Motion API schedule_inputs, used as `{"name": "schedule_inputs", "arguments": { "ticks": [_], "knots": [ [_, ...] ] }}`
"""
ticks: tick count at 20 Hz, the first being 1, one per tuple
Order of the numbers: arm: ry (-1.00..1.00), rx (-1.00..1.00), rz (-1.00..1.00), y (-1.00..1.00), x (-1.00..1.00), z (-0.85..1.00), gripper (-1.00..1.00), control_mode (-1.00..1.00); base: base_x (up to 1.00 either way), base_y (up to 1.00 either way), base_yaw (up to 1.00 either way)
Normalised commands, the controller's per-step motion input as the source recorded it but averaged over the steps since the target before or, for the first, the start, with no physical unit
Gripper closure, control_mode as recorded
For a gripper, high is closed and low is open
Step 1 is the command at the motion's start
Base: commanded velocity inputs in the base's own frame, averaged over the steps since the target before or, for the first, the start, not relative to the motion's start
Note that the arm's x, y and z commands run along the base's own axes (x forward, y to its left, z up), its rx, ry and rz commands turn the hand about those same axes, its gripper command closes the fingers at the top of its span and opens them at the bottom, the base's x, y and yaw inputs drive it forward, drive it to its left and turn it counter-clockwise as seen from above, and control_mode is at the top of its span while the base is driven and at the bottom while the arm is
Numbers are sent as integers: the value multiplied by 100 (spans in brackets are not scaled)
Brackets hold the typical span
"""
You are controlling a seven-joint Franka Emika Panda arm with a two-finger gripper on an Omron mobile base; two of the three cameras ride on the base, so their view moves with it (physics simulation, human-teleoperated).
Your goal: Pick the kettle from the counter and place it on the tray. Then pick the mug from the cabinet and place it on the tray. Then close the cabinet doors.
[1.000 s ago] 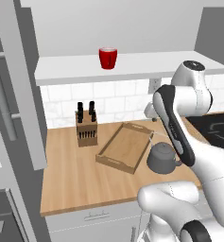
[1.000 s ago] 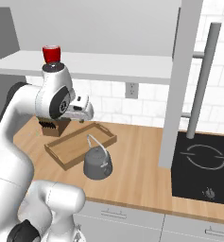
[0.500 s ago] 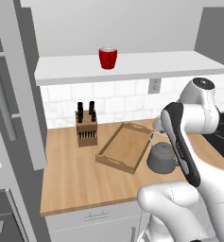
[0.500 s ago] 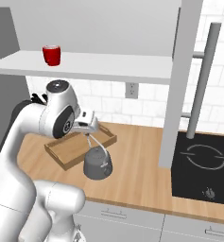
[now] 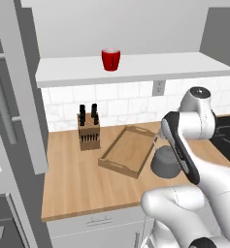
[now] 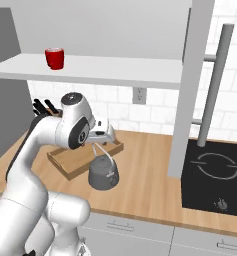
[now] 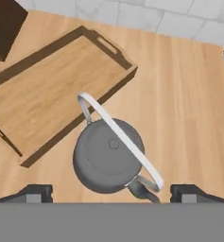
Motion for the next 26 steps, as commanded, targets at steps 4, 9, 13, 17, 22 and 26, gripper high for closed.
{"name": "schedule_inputs", "arguments": {
  "ticks": [4, 9, 13, 17, 22, 26],
  "knots": [
    [11, -28, 9, 1, 61, -38, -100, -100, 0, 0, 0],
    [15, -9, 11, -4, 55, -35, -100, -100, 0, 0, 0],
    [7, -2, 10, -4, 31, -35, -100, -100, 0, 0, 0],
    [5, -2, 9, -7, 38, -33, -100, -100, 0, 0, 0],
    [7, -7, 3, -2, 25, -37, -100, -100, 0, 0, 0],
    [3, -6, 0, -3, 1, -33, -100, -100, 0, 0, 0]
  ]
}}
